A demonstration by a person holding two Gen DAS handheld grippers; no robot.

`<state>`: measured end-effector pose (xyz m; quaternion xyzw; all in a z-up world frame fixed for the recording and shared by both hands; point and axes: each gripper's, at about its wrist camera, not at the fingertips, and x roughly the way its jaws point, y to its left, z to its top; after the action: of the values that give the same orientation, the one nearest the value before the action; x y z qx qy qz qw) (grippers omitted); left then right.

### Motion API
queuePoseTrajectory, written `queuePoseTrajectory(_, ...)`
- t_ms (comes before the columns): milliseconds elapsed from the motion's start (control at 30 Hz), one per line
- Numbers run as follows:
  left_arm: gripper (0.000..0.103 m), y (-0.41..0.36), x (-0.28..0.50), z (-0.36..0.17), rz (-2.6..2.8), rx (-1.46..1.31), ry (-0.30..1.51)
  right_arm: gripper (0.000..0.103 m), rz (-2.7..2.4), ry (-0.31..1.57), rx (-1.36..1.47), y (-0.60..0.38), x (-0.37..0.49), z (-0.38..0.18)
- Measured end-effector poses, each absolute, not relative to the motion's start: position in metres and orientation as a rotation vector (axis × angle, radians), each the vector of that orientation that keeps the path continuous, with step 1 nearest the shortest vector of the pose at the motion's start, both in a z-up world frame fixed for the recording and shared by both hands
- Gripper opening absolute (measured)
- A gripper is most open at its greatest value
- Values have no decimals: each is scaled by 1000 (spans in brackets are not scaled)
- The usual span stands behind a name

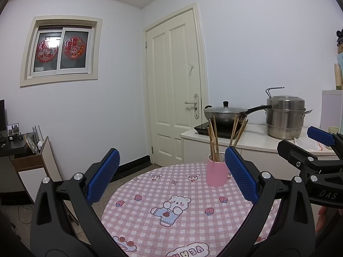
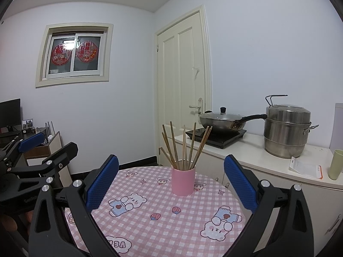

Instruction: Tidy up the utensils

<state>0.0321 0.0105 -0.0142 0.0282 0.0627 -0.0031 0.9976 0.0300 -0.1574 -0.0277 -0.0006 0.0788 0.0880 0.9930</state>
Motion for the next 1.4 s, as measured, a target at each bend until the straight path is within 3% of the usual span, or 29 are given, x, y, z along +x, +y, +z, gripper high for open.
queuePoseTrajectory(1400, 97, 11, 34, -17, -6, 57, 138, 95, 181, 160, -1, -155, 28, -31)
